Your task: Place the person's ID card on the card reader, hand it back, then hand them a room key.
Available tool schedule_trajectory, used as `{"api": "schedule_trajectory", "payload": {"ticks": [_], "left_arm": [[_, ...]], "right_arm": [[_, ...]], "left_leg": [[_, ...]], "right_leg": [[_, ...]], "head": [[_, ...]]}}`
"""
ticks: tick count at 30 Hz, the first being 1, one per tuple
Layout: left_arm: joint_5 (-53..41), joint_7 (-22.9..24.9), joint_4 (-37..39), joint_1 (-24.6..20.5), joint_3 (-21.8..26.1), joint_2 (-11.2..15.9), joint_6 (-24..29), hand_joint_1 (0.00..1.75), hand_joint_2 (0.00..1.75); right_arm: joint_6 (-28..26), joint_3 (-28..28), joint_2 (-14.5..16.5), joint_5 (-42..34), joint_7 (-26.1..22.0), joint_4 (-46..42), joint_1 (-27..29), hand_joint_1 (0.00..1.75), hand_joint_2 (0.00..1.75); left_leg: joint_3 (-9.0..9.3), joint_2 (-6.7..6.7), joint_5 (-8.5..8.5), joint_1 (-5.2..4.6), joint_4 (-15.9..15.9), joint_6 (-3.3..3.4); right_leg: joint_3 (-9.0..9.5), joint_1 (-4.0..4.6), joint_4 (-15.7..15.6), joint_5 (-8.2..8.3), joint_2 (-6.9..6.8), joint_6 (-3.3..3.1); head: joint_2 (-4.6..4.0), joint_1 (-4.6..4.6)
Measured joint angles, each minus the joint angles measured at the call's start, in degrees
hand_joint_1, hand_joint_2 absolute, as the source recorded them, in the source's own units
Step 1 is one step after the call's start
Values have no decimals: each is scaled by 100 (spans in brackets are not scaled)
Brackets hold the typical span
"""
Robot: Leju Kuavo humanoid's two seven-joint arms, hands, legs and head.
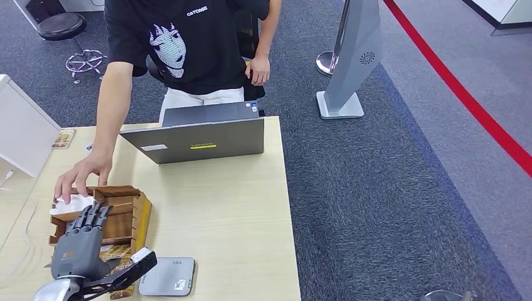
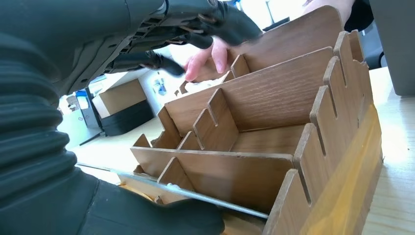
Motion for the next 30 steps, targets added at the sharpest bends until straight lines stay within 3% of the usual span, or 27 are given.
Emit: {"api": "schedule_trajectory", "payload": {"ticks": [19, 30], "left_arm": [[13, 0, 23, 52, 0, 17, 0, 175, 175], [307, -150, -207, 39, 0, 81, 208, 175, 175]], "right_arm": [[-5, 5, -1, -1, 3, -5, 1, 0, 175], [-269, 225, -2, -260, 35, -124, 172, 0, 175]], "left_leg": [[0, 0, 0, 0, 0, 0], [-4, -10, 1, 1, 0, 0]], "right_leg": [[-1, 0, 0, 0, 0, 0], [1, 1, 0, -1, -9, 0]], "head": [[0, 0], [0, 1]]}}
